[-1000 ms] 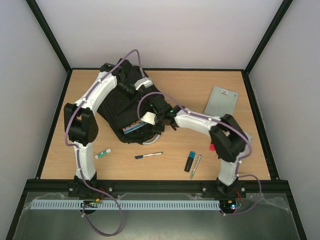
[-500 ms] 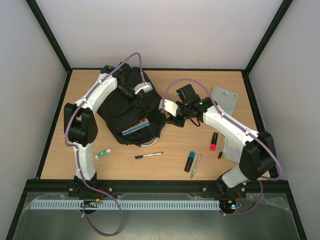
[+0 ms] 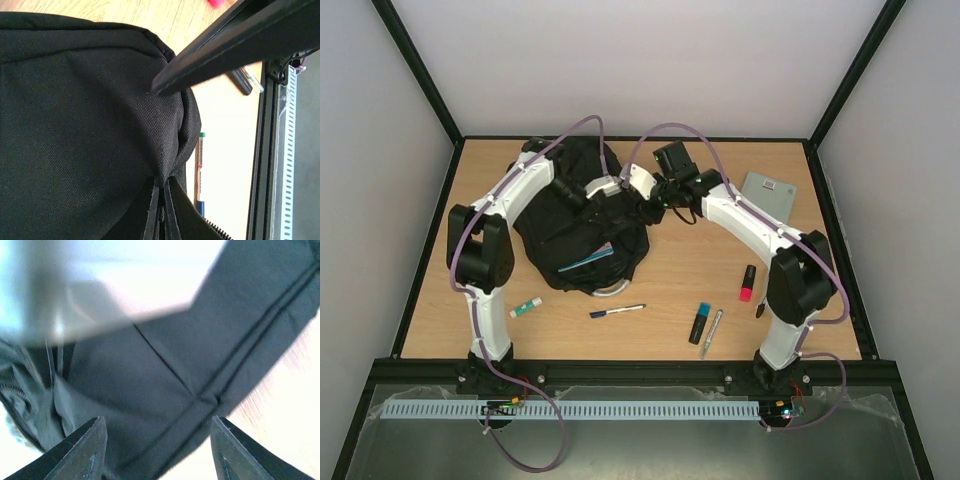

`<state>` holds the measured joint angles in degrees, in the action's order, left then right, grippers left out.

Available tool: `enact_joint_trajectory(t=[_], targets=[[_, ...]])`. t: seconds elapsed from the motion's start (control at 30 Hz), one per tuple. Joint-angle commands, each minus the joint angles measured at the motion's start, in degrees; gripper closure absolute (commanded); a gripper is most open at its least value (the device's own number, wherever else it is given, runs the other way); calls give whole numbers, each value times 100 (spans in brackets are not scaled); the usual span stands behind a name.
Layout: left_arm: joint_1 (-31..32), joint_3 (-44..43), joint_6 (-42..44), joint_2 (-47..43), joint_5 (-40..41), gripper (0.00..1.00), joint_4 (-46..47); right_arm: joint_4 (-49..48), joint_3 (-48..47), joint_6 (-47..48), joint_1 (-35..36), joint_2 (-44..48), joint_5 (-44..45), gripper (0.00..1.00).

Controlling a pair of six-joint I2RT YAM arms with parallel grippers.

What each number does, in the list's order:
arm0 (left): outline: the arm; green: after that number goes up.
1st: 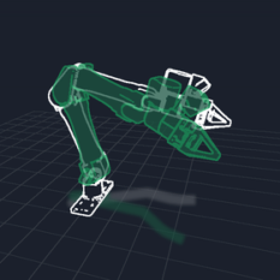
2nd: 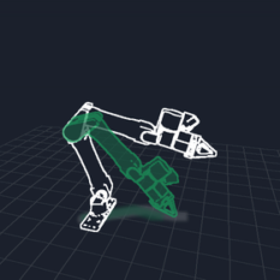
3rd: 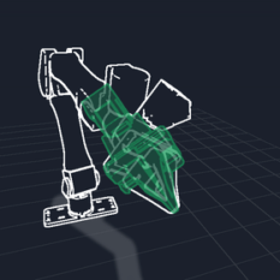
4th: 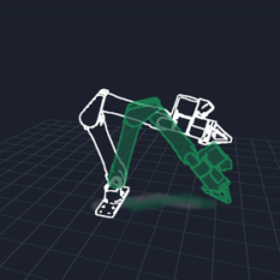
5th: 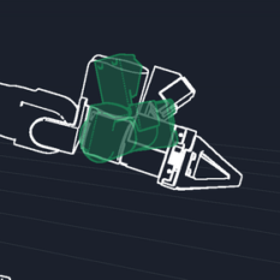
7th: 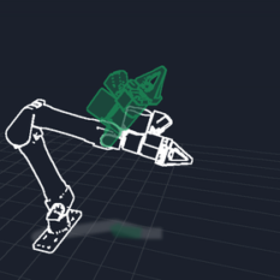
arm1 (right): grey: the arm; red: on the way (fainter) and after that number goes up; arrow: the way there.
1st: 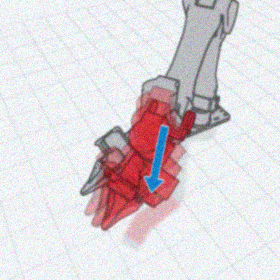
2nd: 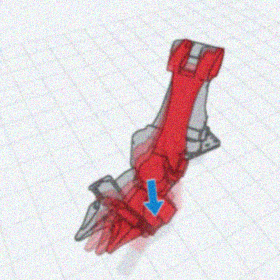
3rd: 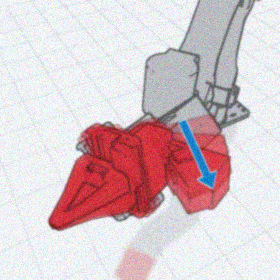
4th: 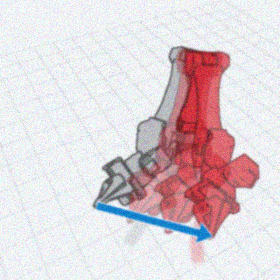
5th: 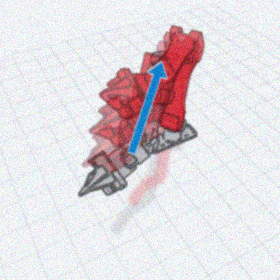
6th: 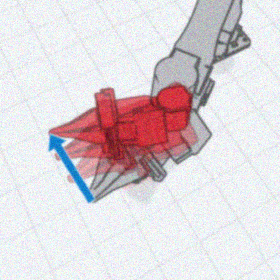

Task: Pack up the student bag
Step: Place the book in the student bag.

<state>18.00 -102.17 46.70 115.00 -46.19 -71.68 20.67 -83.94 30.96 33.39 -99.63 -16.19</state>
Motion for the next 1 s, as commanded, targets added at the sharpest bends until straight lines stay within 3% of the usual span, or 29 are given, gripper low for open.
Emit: enact_joint_trajectory(t=[0.0,0.17,0.4,0.73,0.83,0.97], targets=[[-44,-73,188,-342,-247,96,-258,562,-583,59,0,-409,-1241,44],[-143,-91,148,-399,-349,95,-259,918,-489,380,1,-280,-1751,46],[-243,-134,18,-474,-803,95,-258,864,-317,258,1,-320,-1679,51],[-253,-272,0,-513,-830,96,-265,1137,-253,579,63,-376,-2012,52],[-253,-366,-11,-507,-930,96,-267,1085,-181,452,63,-393,-1971,58],[-253,-384,-10,-535,-991,96,-266,805,-153,245,63,-435,-1766,77]])
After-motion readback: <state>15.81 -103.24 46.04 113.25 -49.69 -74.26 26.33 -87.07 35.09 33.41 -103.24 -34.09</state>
